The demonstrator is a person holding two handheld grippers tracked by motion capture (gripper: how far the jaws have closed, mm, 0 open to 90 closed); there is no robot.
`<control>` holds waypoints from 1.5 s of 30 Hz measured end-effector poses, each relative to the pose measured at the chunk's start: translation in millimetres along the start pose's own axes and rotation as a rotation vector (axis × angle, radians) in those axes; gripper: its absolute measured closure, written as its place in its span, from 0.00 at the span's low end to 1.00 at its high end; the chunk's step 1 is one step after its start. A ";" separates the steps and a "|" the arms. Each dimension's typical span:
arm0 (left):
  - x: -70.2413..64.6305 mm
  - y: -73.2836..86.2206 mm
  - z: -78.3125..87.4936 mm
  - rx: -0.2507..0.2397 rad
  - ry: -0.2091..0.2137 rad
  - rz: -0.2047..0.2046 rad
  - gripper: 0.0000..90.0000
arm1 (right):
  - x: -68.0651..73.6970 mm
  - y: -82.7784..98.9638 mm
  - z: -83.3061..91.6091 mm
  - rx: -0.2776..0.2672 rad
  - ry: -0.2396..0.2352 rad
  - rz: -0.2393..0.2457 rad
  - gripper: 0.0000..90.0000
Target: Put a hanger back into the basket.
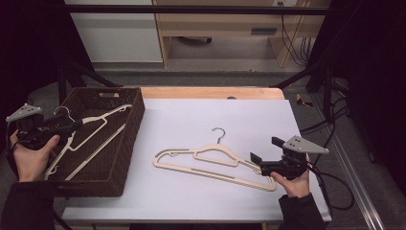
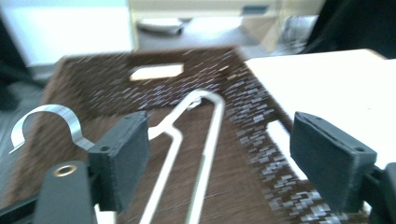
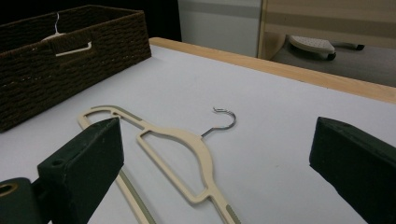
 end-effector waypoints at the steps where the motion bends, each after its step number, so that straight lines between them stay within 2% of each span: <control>1: -7.3 -2.5 1.0 -0.018 0.017 -0.008 0.19 | 0.2 0.1 0.2 0.001 -0.002 0.000 0.04; 6: -46.9 -10.9 3.2 -0.098 0.104 -0.032 0.11 | 0.4 1.2 -0.7 0.005 -0.009 0.005 0.05; 10: -78.4 -5.9 -0.9 -0.134 0.199 -0.016 0.08 | -0.2 3.0 -1.8 0.023 -0.016 0.003 0.05; 14: -106.1 4.6 -6.9 -0.135 0.263 -0.045 0.07 | 0.4 5.1 -4.4 0.034 -0.018 0.006 0.05; 17: -125.2 11.9 -12.6 -0.137 0.309 -0.043 0.07 | -0.5 6.5 -5.7 0.044 -0.020 0.009 0.06; 20: -140.6 19.1 -20.5 -0.116 0.342 -0.052 0.07 | -1.7 8.5 -8.0 0.054 -0.015 0.008 0.06; 22: -149.3 24.2 -24.6 -0.108 0.345 -0.060 0.07 | -2.4 9.9 -9.6 0.062 -0.012 0.007 0.06; 26: -163.9 32.5 -29.5 -0.097 0.389 -0.054 0.07 | -3.2 12.3 -13.1 0.078 -0.005 0.012 0.06; 29: -174.3 39.5 -33.7 -0.082 0.406 -0.060 0.07 | -4.3 14.6 -16.0 0.089 -0.006 0.014 0.07; 33: -185.1 54.1 -38.0 -0.055 0.433 -0.071 0.07 | -4.9 18.6 -22.9 0.112 0.002 0.015 0.09; 35: -188.7 62.6 -42.1 -0.025 0.440 -0.082 0.07 | -5.8 20.6 -27.9 0.115 0.001 0.010 0.10; 38: -194.0 75.1 -49.2 -0.004 0.490 -0.048 0.08 | -6.6 23.7 -34.6 0.137 -0.001 0.011 0.11; 41: -200.9 84.2 -54.7 0.031 0.498 -0.098 0.08 | -6.2 26.8 -40.6 0.159 0.003 0.022 0.11; 43: -203.4 88.8 -58.2 0.044 0.513 -0.096 0.08 | -5.4 28.1 -45.0 0.166 0.001 0.020 0.12; 45: -205.1 92.6 -60.9 0.059 0.510 -0.104 0.08 | -4.6 29.0 -50.4 0.175 -0.005 0.023 0.12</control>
Point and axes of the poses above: each handheld gripper's, and its own axes: z roughly backward along the jaws, y roughly out of its underside, x roughly to its left, the point moved 1 cm from there along -z, roughly forward along the jaws, and after that the axes turned 15 degrees about -x, right-handed, at the moved point
